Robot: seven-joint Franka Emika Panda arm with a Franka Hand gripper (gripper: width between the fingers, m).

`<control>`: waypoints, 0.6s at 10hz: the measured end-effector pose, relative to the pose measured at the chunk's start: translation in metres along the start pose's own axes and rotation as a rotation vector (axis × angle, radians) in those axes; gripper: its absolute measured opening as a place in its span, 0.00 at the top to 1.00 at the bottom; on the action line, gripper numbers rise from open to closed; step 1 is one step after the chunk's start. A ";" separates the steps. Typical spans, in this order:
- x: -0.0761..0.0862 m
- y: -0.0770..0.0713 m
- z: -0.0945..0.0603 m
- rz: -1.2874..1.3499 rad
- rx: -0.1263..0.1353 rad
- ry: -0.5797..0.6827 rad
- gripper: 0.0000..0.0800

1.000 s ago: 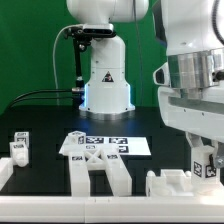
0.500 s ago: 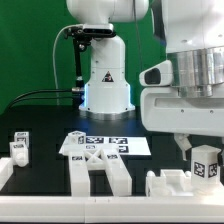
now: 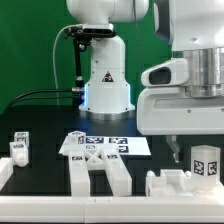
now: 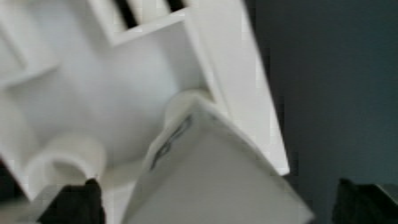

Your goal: Assemble chair

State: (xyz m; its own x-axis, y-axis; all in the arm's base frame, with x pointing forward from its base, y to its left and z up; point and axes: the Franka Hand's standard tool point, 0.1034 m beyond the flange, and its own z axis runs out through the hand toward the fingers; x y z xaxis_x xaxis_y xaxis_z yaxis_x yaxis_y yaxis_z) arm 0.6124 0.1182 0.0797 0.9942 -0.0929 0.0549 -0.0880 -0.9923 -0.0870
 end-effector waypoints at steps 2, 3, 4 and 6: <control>-0.004 -0.004 0.002 -0.334 -0.064 -0.009 0.19; -0.006 -0.008 0.004 -0.332 -0.068 -0.011 0.19; -0.005 -0.005 0.003 -0.292 -0.068 -0.009 0.33; -0.005 -0.005 0.003 -0.240 -0.065 -0.008 0.50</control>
Offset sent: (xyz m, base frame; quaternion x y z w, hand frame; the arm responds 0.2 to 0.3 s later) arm 0.0000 0.0000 0.0000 0.0000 0.0000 0.0650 0.9979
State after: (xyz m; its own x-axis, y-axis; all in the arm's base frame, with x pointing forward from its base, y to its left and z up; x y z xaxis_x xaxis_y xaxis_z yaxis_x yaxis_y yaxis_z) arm 0.6080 0.1239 0.0764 0.9875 0.1463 0.0588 0.1470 -0.9891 -0.0087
